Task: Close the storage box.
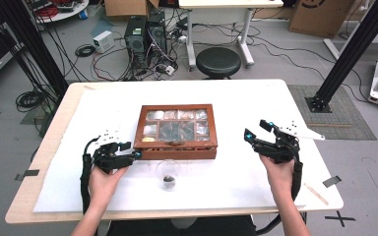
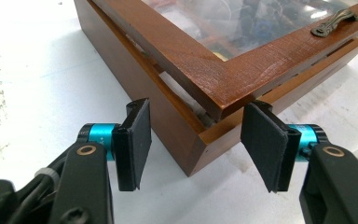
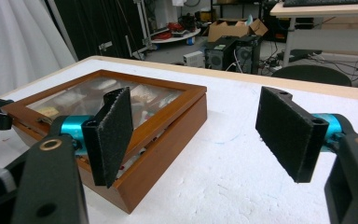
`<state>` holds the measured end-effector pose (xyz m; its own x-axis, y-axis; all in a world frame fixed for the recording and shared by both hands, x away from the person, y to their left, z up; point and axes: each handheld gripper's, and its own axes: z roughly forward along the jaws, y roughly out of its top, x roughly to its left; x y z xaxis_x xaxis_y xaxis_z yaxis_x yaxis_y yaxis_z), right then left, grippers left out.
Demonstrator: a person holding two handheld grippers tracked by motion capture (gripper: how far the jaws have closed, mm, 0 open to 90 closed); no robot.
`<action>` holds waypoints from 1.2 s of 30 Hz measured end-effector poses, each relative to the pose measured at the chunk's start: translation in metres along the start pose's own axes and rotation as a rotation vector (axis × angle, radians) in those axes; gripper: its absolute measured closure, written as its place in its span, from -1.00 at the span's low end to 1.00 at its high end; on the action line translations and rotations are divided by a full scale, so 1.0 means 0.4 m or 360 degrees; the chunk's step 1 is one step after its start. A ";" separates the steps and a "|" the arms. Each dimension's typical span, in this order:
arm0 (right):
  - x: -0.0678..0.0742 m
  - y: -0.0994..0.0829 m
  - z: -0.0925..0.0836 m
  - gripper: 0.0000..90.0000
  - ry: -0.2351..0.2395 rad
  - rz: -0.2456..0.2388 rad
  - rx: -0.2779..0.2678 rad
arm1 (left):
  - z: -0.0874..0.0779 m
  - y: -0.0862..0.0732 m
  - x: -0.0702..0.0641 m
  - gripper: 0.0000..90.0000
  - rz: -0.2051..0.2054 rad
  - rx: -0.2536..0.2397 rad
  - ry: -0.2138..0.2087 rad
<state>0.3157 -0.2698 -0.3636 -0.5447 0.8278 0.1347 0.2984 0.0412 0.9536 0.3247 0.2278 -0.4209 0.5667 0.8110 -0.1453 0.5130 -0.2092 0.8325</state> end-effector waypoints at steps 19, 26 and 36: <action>-0.008 -0.006 0.000 -0.38 -0.0011 0.0006 0.0011 | 0.010 -0.011 -0.008 -0.04 0.0019 0.0051 0.0010; -0.008 -0.007 0.001 -0.38 -0.0009 0.0005 0.0012 | 0.010 -0.011 -0.008 -0.04 0.0018 0.0054 0.0012; -0.016 -0.010 0.002 -0.38 -0.0009 0.0018 0.0015 | 0.009 -0.013 -0.009 -0.04 0.0025 0.0080 0.0017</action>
<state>0.3186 -0.2749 -0.3686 -0.5368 0.8314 0.1437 0.3117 0.0372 0.9494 0.3225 0.2240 -0.4267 0.5681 0.8132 -0.1265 0.5361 -0.2490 0.8066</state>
